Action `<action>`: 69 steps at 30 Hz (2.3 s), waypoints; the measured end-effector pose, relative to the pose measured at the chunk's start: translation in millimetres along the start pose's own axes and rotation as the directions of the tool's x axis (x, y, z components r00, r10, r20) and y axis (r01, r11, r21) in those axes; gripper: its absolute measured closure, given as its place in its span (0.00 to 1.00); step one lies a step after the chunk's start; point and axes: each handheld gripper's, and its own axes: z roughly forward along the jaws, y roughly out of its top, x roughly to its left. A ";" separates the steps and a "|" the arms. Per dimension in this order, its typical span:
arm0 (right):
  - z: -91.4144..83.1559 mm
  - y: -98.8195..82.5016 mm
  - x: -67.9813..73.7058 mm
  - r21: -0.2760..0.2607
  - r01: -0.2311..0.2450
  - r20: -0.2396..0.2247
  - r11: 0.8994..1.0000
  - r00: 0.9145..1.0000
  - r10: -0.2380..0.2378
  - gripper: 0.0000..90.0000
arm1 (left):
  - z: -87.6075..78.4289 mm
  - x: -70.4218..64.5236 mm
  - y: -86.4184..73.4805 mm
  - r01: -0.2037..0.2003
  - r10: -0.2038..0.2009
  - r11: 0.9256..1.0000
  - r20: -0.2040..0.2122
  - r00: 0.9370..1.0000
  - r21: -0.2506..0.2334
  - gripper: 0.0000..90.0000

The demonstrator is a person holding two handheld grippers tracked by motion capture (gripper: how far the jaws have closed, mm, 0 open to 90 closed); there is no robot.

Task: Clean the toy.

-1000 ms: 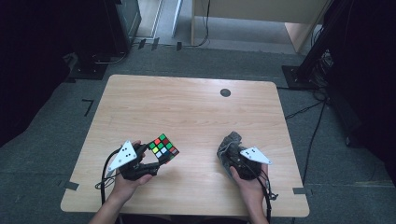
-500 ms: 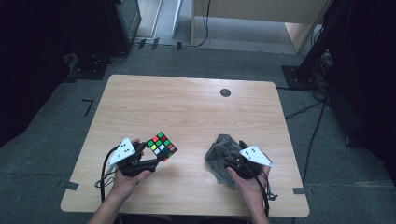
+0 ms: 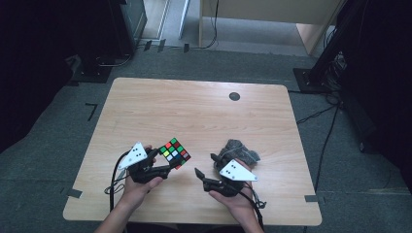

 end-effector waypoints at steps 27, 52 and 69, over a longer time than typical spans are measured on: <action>17.8 -5.1 33.2 -0.052 0.174 0.060 0.983 0.983 -0.171 0.37 | 13.9 -21.4 0.3 0.082 -0.085 0.995 0.062 0.994 0.053 0.38; -10.0 14.1 -9.9 0.080 0.012 0.058 0.997 0.998 -0.017 0.39 | -3.2 6.7 -4.5 -0.130 0.136 0.988 -0.070 0.988 0.084 0.23; -12.4 33.7 3.2 0.152 -0.126 -0.054 0.980 0.989 0.135 0.39 | 16.2 -30.3 -24.3 -0.501 0.518 0.849 -0.079 0.852 0.171 0.23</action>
